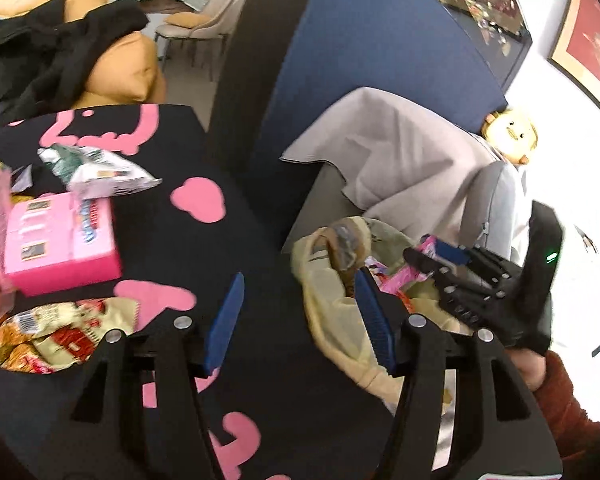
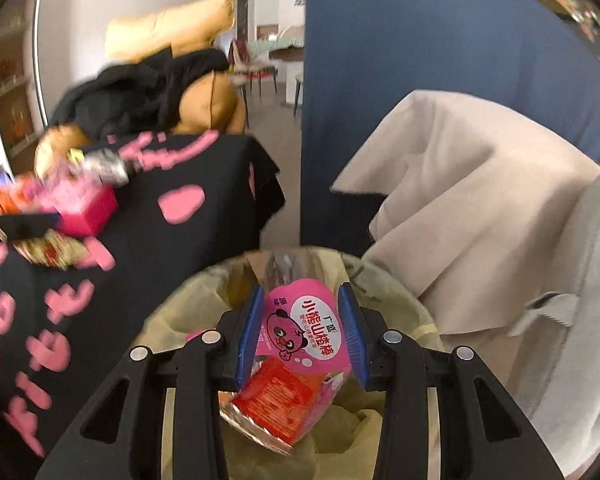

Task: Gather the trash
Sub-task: 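Carry both wrappers to the wastebasket and open both grippers over it, then return both tools to the table and close the left gripper on a yellow wafer wrapper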

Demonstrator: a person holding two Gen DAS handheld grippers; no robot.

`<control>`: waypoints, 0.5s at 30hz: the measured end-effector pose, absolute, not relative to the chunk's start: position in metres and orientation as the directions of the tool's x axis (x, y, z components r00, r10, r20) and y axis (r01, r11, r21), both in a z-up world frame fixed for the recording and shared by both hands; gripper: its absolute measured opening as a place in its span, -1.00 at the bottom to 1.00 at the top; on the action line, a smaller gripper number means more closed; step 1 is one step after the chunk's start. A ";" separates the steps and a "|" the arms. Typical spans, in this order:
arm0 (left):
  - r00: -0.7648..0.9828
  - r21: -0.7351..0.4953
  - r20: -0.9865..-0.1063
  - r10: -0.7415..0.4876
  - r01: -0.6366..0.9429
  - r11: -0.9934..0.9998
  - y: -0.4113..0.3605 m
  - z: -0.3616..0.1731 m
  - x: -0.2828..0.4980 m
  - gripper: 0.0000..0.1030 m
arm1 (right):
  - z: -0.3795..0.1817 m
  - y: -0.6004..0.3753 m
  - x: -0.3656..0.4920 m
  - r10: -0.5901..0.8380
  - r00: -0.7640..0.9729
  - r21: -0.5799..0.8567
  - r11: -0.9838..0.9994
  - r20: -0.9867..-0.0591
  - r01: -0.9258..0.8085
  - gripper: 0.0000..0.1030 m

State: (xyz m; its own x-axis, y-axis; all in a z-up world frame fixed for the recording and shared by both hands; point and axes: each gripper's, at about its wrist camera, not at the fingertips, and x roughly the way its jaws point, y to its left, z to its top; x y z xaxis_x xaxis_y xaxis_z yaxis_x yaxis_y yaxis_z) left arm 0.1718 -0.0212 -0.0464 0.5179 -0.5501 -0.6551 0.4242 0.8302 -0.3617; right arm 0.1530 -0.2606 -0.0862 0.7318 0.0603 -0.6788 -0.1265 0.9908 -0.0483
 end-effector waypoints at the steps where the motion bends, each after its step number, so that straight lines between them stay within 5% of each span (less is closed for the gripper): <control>1: 0.521 -0.359 -0.658 -0.544 0.418 0.835 -0.016 -0.048 0.172 0.06 | -0.094 -0.260 0.156 0.043 0.717 -0.067 0.990 -0.696 -0.125 -0.29; 12: 0.535 -0.368 -0.667 -0.518 0.368 0.854 0.017 -0.060 0.168 0.08 | -0.119 -0.282 0.143 0.081 0.617 0.027 0.995 -0.783 -0.097 -0.26; 15: 0.541 -0.371 -0.665 -0.515 0.359 0.856 0.026 -0.060 0.167 0.15 | -0.114 -0.279 0.138 0.048 0.616 -0.004 0.997 -0.786 -0.082 0.01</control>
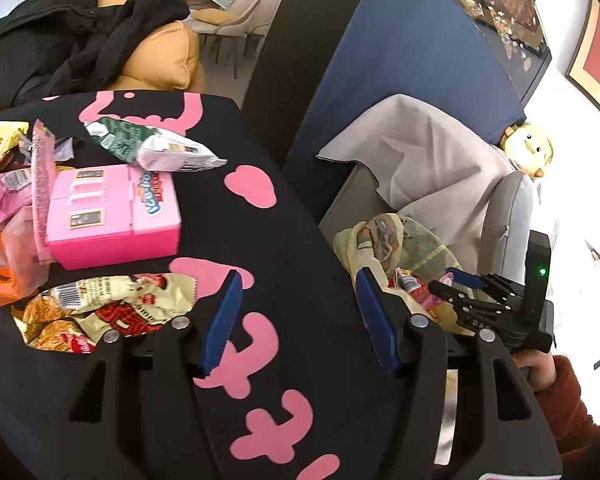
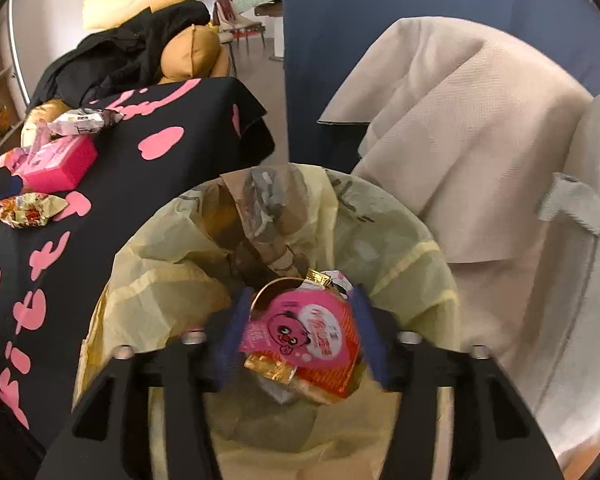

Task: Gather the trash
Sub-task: 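Return both tools to the table and close the left gripper on a yellow wafer wrapper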

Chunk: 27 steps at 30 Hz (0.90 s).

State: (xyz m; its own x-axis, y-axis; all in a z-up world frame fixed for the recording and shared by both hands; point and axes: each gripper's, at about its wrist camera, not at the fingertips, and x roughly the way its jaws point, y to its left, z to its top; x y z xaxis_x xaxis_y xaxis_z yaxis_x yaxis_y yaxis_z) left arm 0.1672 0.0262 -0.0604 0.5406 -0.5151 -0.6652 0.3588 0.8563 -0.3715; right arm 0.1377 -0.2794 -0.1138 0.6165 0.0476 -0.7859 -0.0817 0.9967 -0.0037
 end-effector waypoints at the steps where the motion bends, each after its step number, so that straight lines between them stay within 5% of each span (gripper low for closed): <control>1: 0.543 -0.372 -0.665 -0.513 0.355 0.858 0.029 -0.060 0.167 0.18 | -0.110 -0.279 0.136 0.047 0.624 -0.004 0.997 -0.780 -0.080 0.01; 16: 0.700 -0.313 -0.605 -0.380 0.230 0.922 0.125 -0.050 0.139 0.19 | -0.046 -0.215 0.130 0.181 0.697 0.042 0.976 -0.693 -0.213 0.01; 27: 0.808 -0.301 -0.559 -0.188 0.013 0.954 0.240 -0.045 0.122 0.19 | -0.066 -0.103 0.153 0.317 0.611 0.057 0.912 -0.726 -0.405 0.02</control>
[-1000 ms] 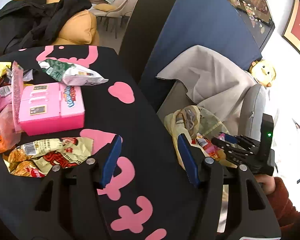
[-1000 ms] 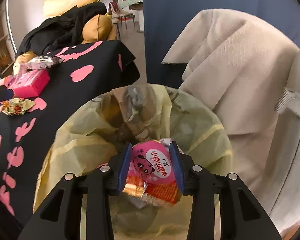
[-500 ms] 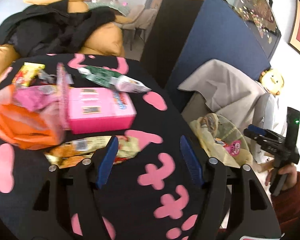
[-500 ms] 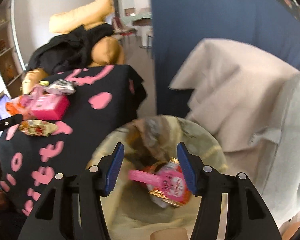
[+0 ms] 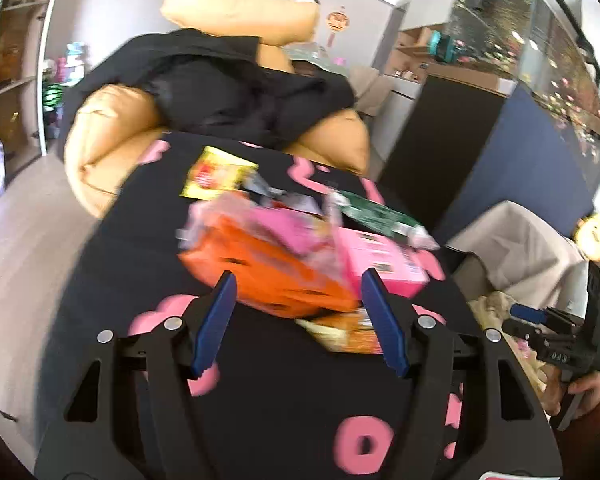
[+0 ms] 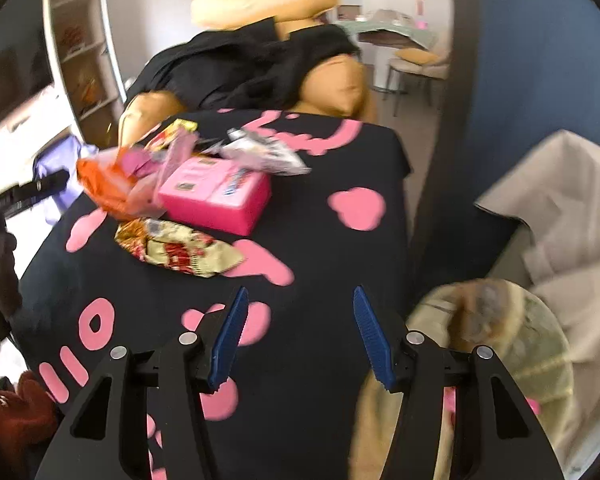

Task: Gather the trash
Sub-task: 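Return both tools to the table and close the left gripper on a yellow wafer wrapper, then grasp the white milk carton with the right gripper while the left holds the wafer wrapper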

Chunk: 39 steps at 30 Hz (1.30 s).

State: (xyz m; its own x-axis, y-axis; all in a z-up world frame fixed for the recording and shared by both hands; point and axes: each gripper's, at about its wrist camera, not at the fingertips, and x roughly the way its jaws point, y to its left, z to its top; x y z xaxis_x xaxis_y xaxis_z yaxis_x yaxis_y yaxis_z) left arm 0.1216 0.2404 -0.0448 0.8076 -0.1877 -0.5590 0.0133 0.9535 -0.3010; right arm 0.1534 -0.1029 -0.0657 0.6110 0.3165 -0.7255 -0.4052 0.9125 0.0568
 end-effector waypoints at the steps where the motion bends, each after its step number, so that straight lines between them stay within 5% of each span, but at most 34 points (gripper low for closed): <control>1: 0.811 -0.301 -0.556 -0.182 0.007 0.954 0.248 -0.044 0.121 0.19 | -0.067 -0.095 0.154 0.314 0.614 0.048 0.911 -0.724 -0.409 0.02; 9: 0.820 -0.333 -0.539 -0.192 0.002 0.943 0.303 -0.032 0.145 0.22 | -0.061 -0.060 0.191 0.289 0.640 0.023 0.920 -0.712 -0.390 0.02; 13: 0.827 -0.242 -0.522 -0.208 0.090 0.966 0.320 -0.018 0.196 0.24 | -0.044 -0.054 0.222 0.243 0.699 -0.077 0.917 -0.672 -0.392 0.02; 23: 0.655 -0.230 -0.719 -0.233 0.092 0.969 0.340 -0.082 0.358 0.24 | -0.049 -0.064 0.308 0.207 0.633 -0.012 0.946 -0.746 -0.323 0.02; 29: 0.581 -0.247 -0.779 -0.236 0.061 0.967 0.330 -0.108 0.388 -0.01 | -0.052 -0.053 0.324 0.225 0.611 -0.033 0.924 -0.759 -0.381 0.02; 31: 0.575 -0.222 -0.790 -0.213 0.055 0.973 0.323 -0.110 0.386 -0.50 | -0.051 -0.045 0.327 0.279 0.600 -0.004 0.905 -0.750 -0.426 0.02; 34: 0.561 -0.205 -0.803 -0.200 0.055 0.977 0.316 -0.110 0.379 -0.82 | -0.049 -0.031 0.342 0.342 0.542 0.060 0.880 -0.768 -0.471 0.02; 39: 0.606 -0.209 -0.764 -0.223 0.094 0.973 0.307 -0.082 0.351 -0.93 | -0.045 -0.008 0.365 0.430 0.482 0.148 0.843 -0.764 -0.518 0.02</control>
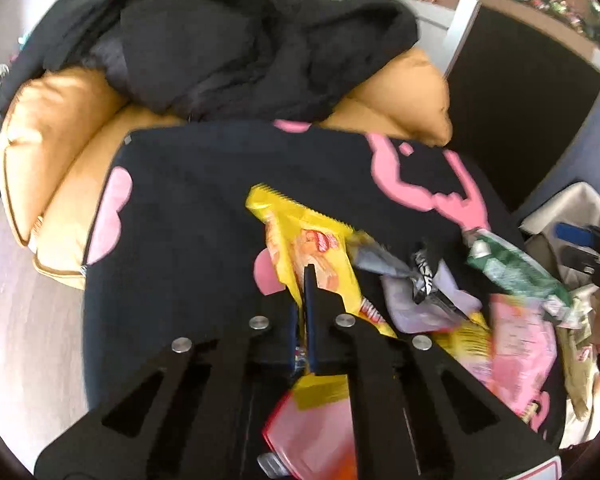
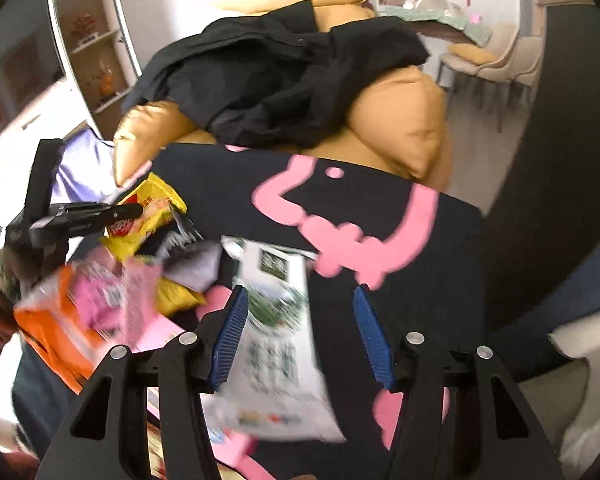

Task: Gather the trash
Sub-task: 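Grasp the white milk carton with the right gripper while the left holds the wafer wrapper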

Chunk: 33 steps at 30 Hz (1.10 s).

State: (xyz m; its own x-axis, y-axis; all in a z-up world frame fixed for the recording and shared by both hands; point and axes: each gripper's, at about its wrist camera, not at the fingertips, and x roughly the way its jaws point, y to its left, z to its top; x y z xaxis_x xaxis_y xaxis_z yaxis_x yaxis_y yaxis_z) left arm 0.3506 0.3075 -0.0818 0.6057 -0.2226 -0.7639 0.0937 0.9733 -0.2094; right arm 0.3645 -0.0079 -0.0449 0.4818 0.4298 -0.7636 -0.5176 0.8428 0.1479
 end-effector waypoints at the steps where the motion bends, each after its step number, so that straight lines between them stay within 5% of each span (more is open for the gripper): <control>1: 0.619 -0.215 -0.753 -0.226 0.093 0.972 0.308 -0.075 0.347 -0.93 | -0.046 -0.002 0.370 0.446 0.457 0.171 0.833 -0.770 -0.526 0.02; 10: 0.713 -0.320 -0.644 -0.277 0.077 0.944 0.322 -0.013 0.304 -0.93 | -0.082 0.010 0.391 0.399 0.340 0.198 0.846 -0.852 -0.495 0.02; 23: 0.681 -0.386 -0.627 -0.378 0.151 0.910 0.255 -0.031 0.231 -0.93 | -0.102 -0.032 0.392 0.576 0.233 0.484 0.801 -0.784 -0.352 0.02; 25: 0.673 -0.404 -0.626 -0.395 0.153 0.902 0.248 -0.039 0.220 -0.93 | -0.100 -0.041 0.383 0.576 0.264 0.485 0.806 -0.774 -0.339 -0.11; 33: 0.694 -0.407 -0.617 -0.371 0.122 0.905 0.225 -0.060 0.170 -0.93 | -0.075 -0.058 0.319 0.460 0.377 0.333 0.874 -0.804 -0.355 -0.12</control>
